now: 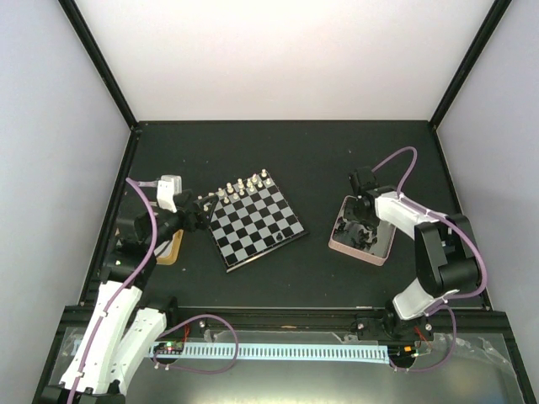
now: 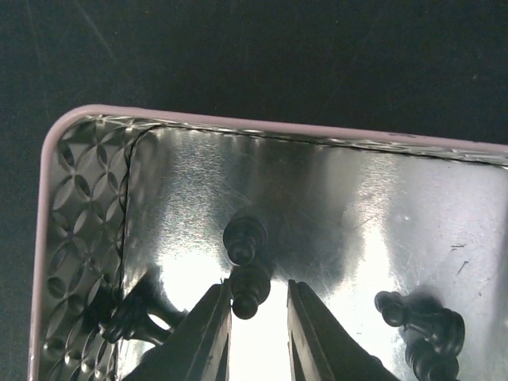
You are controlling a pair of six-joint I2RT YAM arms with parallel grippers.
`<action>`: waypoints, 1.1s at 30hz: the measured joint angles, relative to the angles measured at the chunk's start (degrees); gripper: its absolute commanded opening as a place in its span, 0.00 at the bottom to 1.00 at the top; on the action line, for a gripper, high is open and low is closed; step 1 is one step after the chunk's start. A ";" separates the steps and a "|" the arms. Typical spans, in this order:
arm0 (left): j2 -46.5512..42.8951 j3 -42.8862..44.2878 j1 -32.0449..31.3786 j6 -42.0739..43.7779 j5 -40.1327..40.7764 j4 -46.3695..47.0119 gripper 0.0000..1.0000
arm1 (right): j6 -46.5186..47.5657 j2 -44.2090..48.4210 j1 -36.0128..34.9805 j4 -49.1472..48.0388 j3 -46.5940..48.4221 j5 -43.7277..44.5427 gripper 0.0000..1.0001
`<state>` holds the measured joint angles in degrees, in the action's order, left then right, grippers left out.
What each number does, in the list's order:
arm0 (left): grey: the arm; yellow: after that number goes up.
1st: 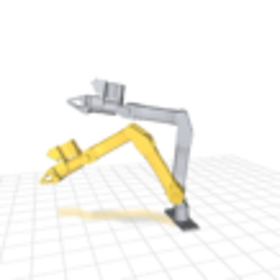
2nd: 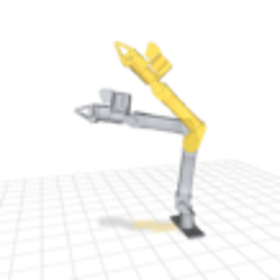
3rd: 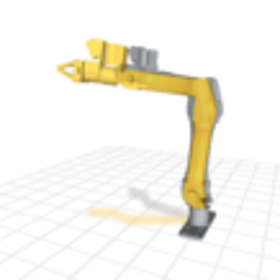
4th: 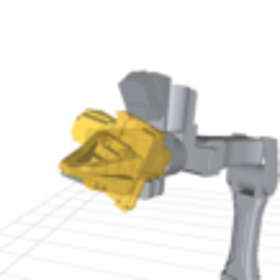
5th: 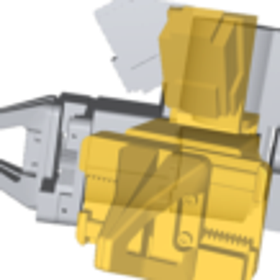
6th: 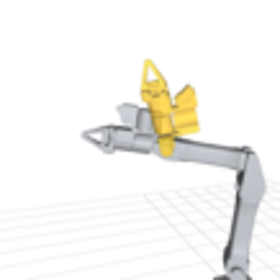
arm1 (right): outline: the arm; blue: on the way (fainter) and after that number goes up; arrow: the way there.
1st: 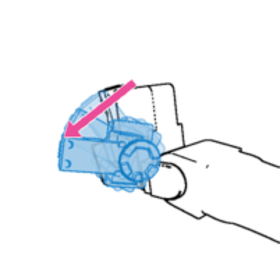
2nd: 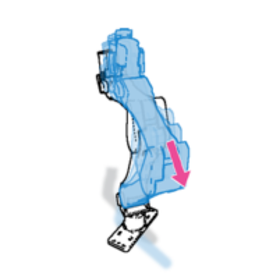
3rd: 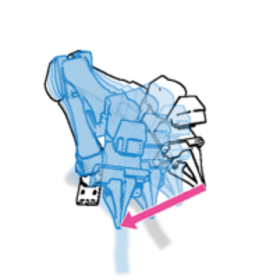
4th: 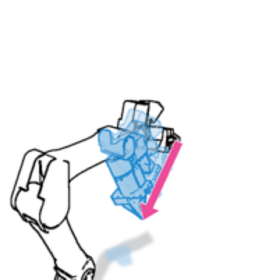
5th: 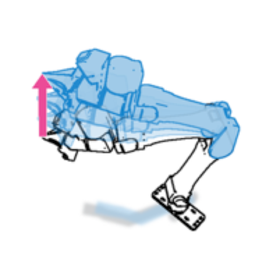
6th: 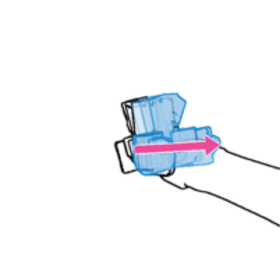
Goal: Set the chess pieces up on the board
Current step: Pick up the chess piece from the storage box, then place the chess piece on the chessboard.
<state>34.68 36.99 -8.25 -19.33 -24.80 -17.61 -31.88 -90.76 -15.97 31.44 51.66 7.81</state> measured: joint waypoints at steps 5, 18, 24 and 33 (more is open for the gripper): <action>0.26 0.00 0.00 0.00 0.00 0.02 0.99 | 0.96 -1.64 -0.02 -0.50 0.26 -0.02 0.14; 0.33 0.00 0.00 0.02 0.00 0.02 0.99 | 2.25 2.12 -0.02 2.03 0.28 -0.92 0.02; 0.33 0.00 0.00 0.00 0.00 0.02 0.99 | 3.04 12.11 -0.90 3.98 0.57 -7.54 0.02; 0.20 0.00 0.00 0.00 0.00 0.02 0.99 | 2.12 13.20 -11.15 1.29 3.43 -21.94 0.02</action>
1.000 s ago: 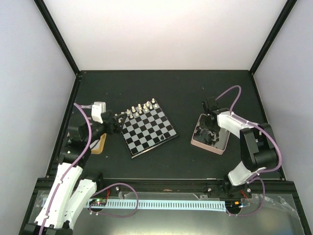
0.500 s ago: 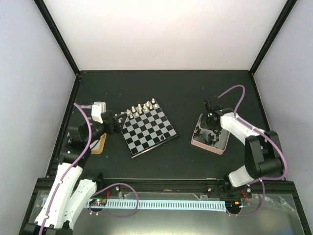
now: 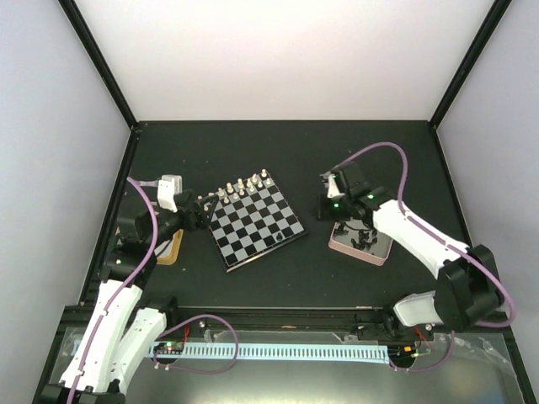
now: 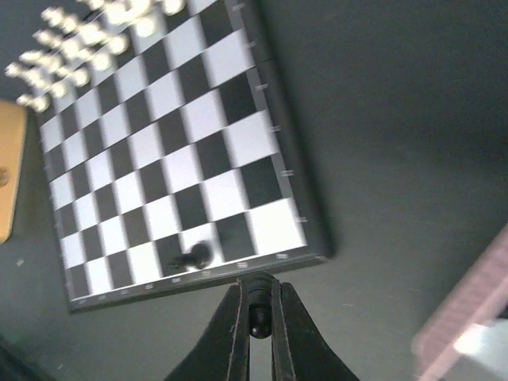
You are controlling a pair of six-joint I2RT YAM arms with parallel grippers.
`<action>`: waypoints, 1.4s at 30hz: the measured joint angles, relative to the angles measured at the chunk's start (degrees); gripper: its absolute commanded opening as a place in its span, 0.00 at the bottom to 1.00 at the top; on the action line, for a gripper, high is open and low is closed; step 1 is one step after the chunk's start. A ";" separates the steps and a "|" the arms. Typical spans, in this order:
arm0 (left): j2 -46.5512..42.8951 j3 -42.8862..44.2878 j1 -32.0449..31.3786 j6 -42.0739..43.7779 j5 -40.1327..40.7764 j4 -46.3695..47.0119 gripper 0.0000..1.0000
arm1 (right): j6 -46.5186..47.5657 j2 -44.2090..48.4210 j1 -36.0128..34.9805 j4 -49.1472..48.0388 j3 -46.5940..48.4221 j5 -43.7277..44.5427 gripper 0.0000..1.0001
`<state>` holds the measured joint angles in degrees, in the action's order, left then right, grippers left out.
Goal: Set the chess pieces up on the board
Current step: Place the chess piece on the chessboard.
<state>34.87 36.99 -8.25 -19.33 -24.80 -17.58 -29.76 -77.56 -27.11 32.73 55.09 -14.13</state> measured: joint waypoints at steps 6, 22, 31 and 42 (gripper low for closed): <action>-0.39 0.00 0.00 0.00 0.02 -0.02 0.99 | -1.73 -7.80 -9.97 -2.05 5.29 -1.57 0.02; -0.90 0.00 0.00 0.00 0.09 -0.04 0.99 | -3.34 -21.00 -15.56 3.76 11.65 15.93 0.03; -0.87 0.00 0.00 0.02 0.09 -0.04 0.99 | -3.02 -28.04 -15.56 3.67 16.46 18.78 0.05; -0.74 0.00 0.00 0.00 0.09 -0.04 0.99 | -2.05 -29.57 -15.56 2.32 16.63 18.78 0.07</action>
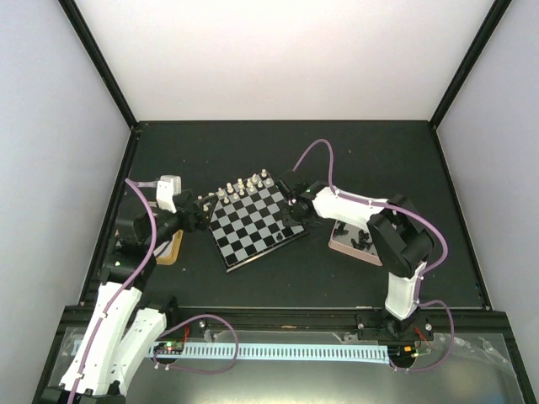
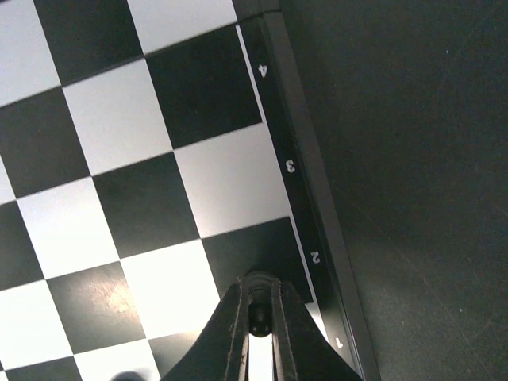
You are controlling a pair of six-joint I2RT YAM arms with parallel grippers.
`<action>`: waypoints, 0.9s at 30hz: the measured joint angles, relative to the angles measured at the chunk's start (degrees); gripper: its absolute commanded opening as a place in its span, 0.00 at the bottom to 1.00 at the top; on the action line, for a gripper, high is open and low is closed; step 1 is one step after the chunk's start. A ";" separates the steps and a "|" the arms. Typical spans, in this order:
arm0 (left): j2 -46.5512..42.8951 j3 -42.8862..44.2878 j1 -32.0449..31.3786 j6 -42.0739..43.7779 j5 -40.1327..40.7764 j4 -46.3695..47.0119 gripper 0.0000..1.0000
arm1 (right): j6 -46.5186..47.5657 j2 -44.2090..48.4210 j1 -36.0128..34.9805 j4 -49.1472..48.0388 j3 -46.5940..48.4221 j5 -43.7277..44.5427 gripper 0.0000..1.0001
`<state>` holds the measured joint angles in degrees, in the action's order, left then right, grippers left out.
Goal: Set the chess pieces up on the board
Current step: Place the chess piece on the chessboard, then pick up the chess piece from the storage box.
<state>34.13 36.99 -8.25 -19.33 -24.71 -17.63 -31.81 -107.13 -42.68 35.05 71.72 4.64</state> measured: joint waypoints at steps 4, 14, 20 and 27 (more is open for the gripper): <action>0.00 0.00 0.00 0.00 0.02 0.00 0.99 | 0.04 -0.85 0.00 -1.01 0.76 0.28 0.08; 0.00 0.00 0.00 0.00 0.02 0.00 0.99 | 0.17 -1.22 0.00 -0.28 1.57 0.57 0.34; 0.02 0.00 0.00 0.02 0.02 0.00 0.99 | -0.28 5.51 0.17 1.31 1.51 0.96 0.35; 0.02 0.00 0.00 0.02 0.02 0.00 0.99 | -1.99 20.87 6.05 0.09 -4.57 4.87 0.35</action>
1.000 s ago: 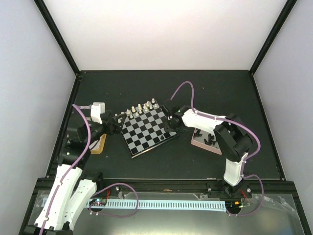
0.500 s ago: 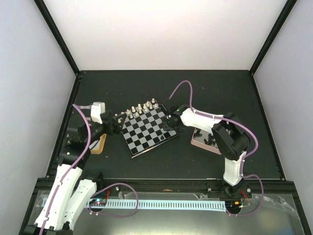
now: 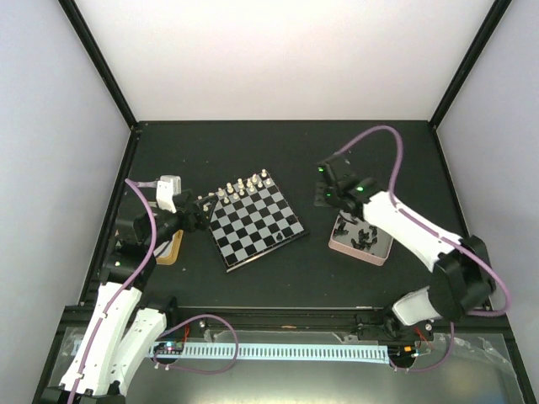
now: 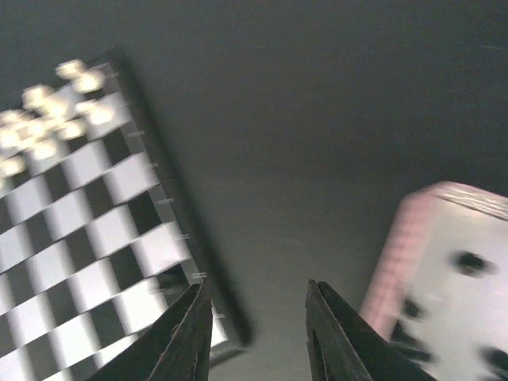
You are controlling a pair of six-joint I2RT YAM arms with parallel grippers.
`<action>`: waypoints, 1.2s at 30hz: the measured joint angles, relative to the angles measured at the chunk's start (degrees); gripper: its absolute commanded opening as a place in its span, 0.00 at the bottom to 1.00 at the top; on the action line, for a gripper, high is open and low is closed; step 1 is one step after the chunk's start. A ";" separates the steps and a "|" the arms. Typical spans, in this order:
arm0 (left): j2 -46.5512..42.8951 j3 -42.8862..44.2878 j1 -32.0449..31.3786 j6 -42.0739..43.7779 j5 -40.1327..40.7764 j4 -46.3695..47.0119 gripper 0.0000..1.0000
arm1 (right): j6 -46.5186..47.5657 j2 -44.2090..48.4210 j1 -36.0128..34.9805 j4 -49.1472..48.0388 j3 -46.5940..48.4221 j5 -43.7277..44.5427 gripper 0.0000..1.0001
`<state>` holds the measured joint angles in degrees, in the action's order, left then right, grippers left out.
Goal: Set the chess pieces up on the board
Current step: Pick up the chess piece from the storage box.
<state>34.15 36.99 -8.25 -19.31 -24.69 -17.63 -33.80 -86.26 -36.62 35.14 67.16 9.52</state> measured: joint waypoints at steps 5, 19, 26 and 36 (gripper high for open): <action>0.00 0.00 0.00 0.00 0.00 0.00 0.99 | -1.49 8.28 11.93 -0.50 -11.28 2.21 0.35; 0.11 0.00 0.00 -0.02 0.00 0.00 0.99 | 1.95 -3.50 19.76 -3.37 -14.29 0.22 0.31; 0.24 0.00 0.00 0.00 0.02 0.00 0.99 | 2.93 -8.33 20.15 -4.63 -13.42 0.61 0.21; 0.83 0.00 0.00 0.00 0.02 -0.02 0.99 | 4.52 -9.29 20.26 -6.45 -12.72 1.36 0.02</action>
<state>34.98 36.99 -8.25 -19.31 -24.67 -17.65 -29.28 -95.55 -16.36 28.69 54.43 10.87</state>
